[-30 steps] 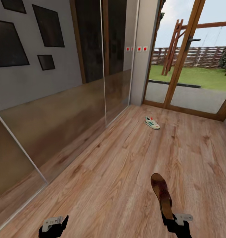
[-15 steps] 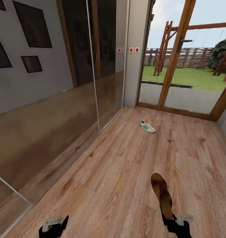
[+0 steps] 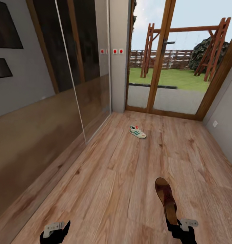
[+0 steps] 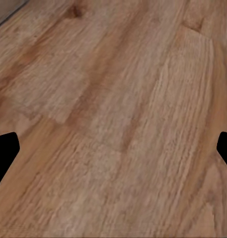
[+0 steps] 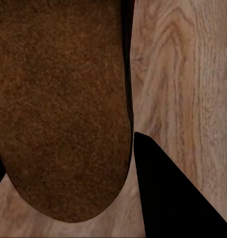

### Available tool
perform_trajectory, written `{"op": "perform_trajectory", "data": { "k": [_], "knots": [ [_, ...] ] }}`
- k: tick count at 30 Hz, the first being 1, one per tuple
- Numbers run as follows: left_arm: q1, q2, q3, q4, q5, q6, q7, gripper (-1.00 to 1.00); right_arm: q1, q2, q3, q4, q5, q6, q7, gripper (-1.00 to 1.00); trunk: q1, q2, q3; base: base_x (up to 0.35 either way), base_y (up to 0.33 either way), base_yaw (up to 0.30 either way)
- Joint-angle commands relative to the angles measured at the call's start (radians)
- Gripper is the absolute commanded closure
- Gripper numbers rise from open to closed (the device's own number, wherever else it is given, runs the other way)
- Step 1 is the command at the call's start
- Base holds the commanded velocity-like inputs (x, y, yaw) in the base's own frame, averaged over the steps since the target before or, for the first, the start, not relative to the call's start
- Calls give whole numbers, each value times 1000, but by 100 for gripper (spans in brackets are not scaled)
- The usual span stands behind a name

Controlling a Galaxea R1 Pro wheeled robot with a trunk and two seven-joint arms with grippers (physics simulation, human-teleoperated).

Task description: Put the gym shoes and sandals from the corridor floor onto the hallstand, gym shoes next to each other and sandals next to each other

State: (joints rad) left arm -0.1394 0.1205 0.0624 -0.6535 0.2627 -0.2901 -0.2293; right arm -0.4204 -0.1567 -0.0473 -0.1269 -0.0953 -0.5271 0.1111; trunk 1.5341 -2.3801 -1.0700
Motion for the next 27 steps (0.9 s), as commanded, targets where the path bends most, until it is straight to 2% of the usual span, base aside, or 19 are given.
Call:
{"op": "perform_trajectory", "data": {
  "k": [1, 27],
  "knots": [
    [0, 0, 2, 0, 10, 0, -9, -100, -1, 0, -5, 1, -14, -1, 12, 100, 0, 0, -1, 337, 0, -294],
    [0, -1, 2, 1, 10, 0, -10, -100, -1, 0, -5, 1, -14, -1, 12, 100, 0, 0, -1, 337, 0, -294]
  ]
}}
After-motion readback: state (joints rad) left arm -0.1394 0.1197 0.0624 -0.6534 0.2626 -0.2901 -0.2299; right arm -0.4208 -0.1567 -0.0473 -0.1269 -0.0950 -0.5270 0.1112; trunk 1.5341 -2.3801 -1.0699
